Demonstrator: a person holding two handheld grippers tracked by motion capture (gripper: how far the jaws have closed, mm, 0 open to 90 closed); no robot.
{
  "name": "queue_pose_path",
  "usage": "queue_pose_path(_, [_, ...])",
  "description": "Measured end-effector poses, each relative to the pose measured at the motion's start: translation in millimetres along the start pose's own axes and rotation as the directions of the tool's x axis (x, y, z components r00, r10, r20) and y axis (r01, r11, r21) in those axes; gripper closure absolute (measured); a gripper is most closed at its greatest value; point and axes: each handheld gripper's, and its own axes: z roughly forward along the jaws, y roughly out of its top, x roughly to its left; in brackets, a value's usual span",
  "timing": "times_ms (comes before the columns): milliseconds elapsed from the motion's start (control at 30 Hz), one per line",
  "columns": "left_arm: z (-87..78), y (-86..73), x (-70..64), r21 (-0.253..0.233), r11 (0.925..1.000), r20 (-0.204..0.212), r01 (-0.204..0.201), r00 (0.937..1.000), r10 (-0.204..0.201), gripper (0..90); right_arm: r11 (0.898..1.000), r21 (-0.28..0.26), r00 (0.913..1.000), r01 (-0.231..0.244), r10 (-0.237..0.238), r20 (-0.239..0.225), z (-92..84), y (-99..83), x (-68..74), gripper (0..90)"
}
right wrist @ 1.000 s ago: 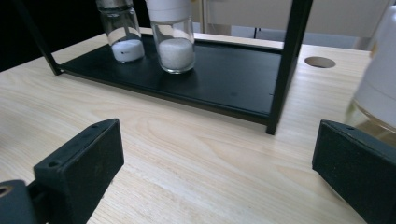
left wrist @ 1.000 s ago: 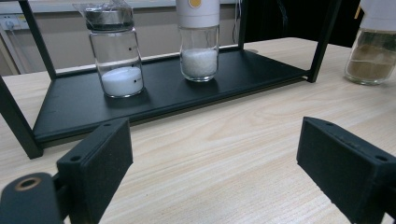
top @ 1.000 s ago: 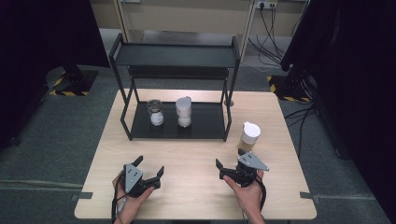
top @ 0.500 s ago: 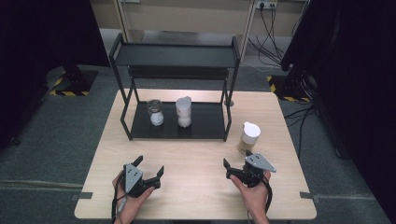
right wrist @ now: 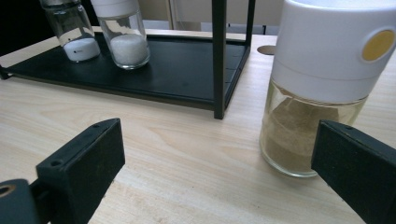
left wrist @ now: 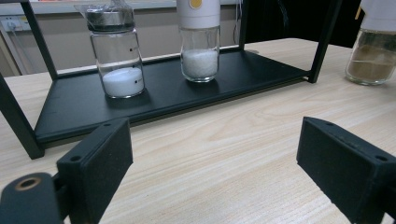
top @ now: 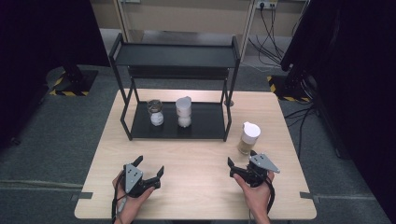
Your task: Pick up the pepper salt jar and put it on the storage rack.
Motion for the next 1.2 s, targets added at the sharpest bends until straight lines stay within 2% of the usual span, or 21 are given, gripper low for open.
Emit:
queue_pose_path(733, [0.0,0.0,0.0,-0.001,1.0000,-0.001,0.001,1.0000,-0.001,10.1,1.000,0.001,0.9974,-0.026,0.026,0.068,9.9,0.9,-16.2,3.0])
queue_pose_path(1200, [0.0,0.0,0.4,0.000,1.0000,0.000,0.005,1.0000,-0.005,10.1,0.999,-0.012,0.9927,-0.032,0.034,0.116,23.6,5.9,-28.0,6.2])
